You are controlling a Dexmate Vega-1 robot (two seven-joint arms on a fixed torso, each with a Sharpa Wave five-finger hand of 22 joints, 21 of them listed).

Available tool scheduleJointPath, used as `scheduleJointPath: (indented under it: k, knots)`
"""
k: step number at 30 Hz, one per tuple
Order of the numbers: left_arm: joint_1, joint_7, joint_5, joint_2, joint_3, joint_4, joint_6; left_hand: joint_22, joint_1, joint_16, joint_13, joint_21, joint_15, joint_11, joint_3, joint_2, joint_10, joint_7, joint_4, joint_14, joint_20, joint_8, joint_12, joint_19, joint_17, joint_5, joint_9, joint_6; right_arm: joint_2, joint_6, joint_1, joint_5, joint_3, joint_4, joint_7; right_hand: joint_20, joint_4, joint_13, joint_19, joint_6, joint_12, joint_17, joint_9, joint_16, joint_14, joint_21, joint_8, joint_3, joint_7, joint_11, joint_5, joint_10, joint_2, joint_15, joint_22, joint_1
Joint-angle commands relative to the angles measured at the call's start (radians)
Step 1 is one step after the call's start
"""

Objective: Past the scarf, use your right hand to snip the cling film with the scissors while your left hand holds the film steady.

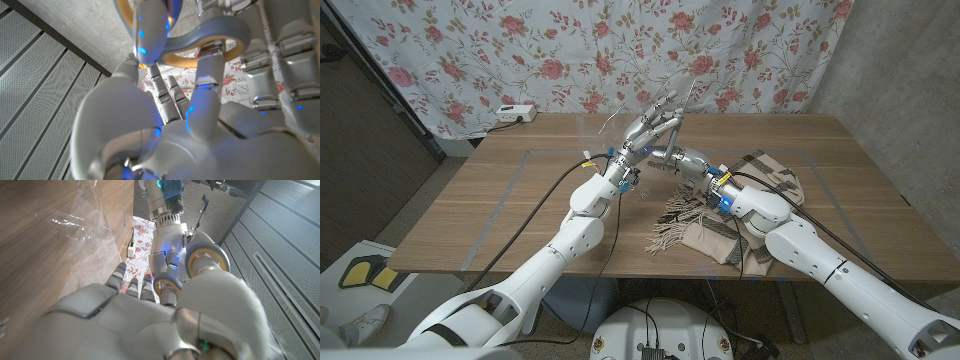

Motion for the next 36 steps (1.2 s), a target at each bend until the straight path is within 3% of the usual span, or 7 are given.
scheduleJointPath:
  k: [1, 9, 14, 20, 23, 30, 36]
  knots:
    - [0.005, 0.011, -0.004, 0.01, -0.012, -0.012, -0.009, 0.003, 0.009, 0.007, 0.002, 0.002, -0.027, -0.065, -0.005, 0.004, 0.073, -0.001, 0.0, 0.01, -0.008, 0.003, 0.007, 0.001, 0.005, 0.005, 0.004, 0.007, 0.005, -0.012, -0.012, 0.033, 0.008, 0.001, -0.002, 0.0, 0.005, 0.004, 0.026, 0.01, 0.004, 0.005, 0.042, 0.003, 0.018, 0.003, 0.025, 0.047, -0.019, -0.006, 0.11, 0.02, 0.011, -0.005, -0.001, 0.059]
    - [0.012, 0.018, -0.003, 0.018, -0.017, -0.019, -0.011, 0.003, 0.009, 0.006, 0.002, 0.002, -0.027, -0.064, -0.005, 0.004, 0.074, 0.0, 0.0, 0.009, -0.008, 0.002, 0.008, 0.001, 0.007, 0.005, 0.004, 0.007, 0.01, -0.02, -0.019, 0.063, 0.015, 0.002, 0.003, -0.039, 0.014, 0.006, 0.118, -0.006, 0.003, 0.011, 0.108, 0.017, 0.09, 0.023, 0.043, 0.11, -0.034, -0.035, 0.337, 0.039, 0.013, -0.033, 0.004, 0.092]
    - [0.014, 0.02, -0.001, 0.022, -0.02, -0.023, -0.016, 0.003, 0.01, 0.006, 0.003, 0.001, -0.028, -0.064, -0.005, 0.004, 0.075, 0.0, 0.0, 0.01, -0.008, 0.001, 0.009, 0.0, 0.007, 0.005, 0.004, 0.007, 0.009, -0.015, -0.025, 0.063, 0.017, 0.001, 0.004, -0.065, 0.02, 0.018, 0.322, -0.027, 0.017, 0.027, 0.162, 0.08, 0.296, 0.085, 0.049, 0.139, -0.024, -0.041, 0.501, 0.086, 0.0, -0.109, 0.016, 0.087]
    - [0.019, 0.024, -0.003, 0.026, -0.022, -0.028, -0.016, 0.003, 0.011, 0.008, 0.003, 0.001, -0.029, -0.064, -0.006, 0.005, 0.074, 0.0, 0.0, 0.011, -0.008, 0.0, 0.009, 0.0, 0.01, 0.005, 0.004, 0.006, 0.003, -0.034, -0.035, 0.07, 0.023, -0.015, -0.019, -0.123, 0.029, 0.046, 0.487, -0.029, 0.055, 0.071, 0.201, 0.148, 0.453, 0.148, 0.062, 0.143, -0.024, -0.079, 0.569, 0.178, 0.012, -0.18, 0.021, 0.071]
    - [0.023, 0.025, -0.004, 0.028, -0.024, -0.03, -0.018, 0.003, 0.011, 0.007, 0.002, 0.001, -0.028, -0.064, -0.006, 0.004, 0.073, 0.0, 0.0, 0.011, -0.008, 0.0, 0.008, 0.0, 0.01, 0.005, 0.004, 0.007, 0.001, -0.045, -0.037, 0.074, 0.025, -0.02, -0.029, -0.156, 0.022, 0.08, 0.574, -0.015, 0.109, 0.113, 0.224, 0.195, 0.531, 0.185, 0.078, 0.137, -0.03, -0.111, 0.592, 0.298, 0.015, -0.216, 0.021, 0.077]
    - [0.032, 0.03, -0.007, 0.032, -0.029, -0.033, -0.022, 0.003, 0.011, 0.007, 0.003, 0.001, -0.027, -0.064, -0.005, 0.004, 0.074, 0.001, 0.0, 0.013, -0.008, -0.001, 0.01, 0.0, 0.01, 0.005, 0.004, 0.007, -0.01, -0.079, -0.04, 0.074, 0.025, -0.037, -0.057, -0.209, 0.015, 0.176, 0.664, 0.031, 0.236, 0.222, 0.271, 0.296, 0.715, 0.248, 0.121, 0.104, -0.045, -0.164, 0.615, 0.504, 0.02, -0.297, 0.031, 0.102]
    - [0.035, 0.031, -0.008, 0.035, -0.031, -0.032, -0.024, 0.003, 0.012, 0.007, 0.002, 0.001, -0.028, -0.064, -0.006, 0.004, 0.073, 0.001, 0.0, 0.012, -0.007, -0.002, 0.01, -0.001, 0.012, 0.004, 0.004, 0.007, -0.014, -0.098, -0.045, 0.082, 0.028, -0.048, -0.074, -0.227, 0.013, 0.228, 0.704, 0.058, 0.286, 0.276, 0.306, 0.327, 0.784, 0.294, 0.155, 0.084, -0.044, -0.166, 0.623, 0.54, 0.014, -0.305, 0.045, 0.121]
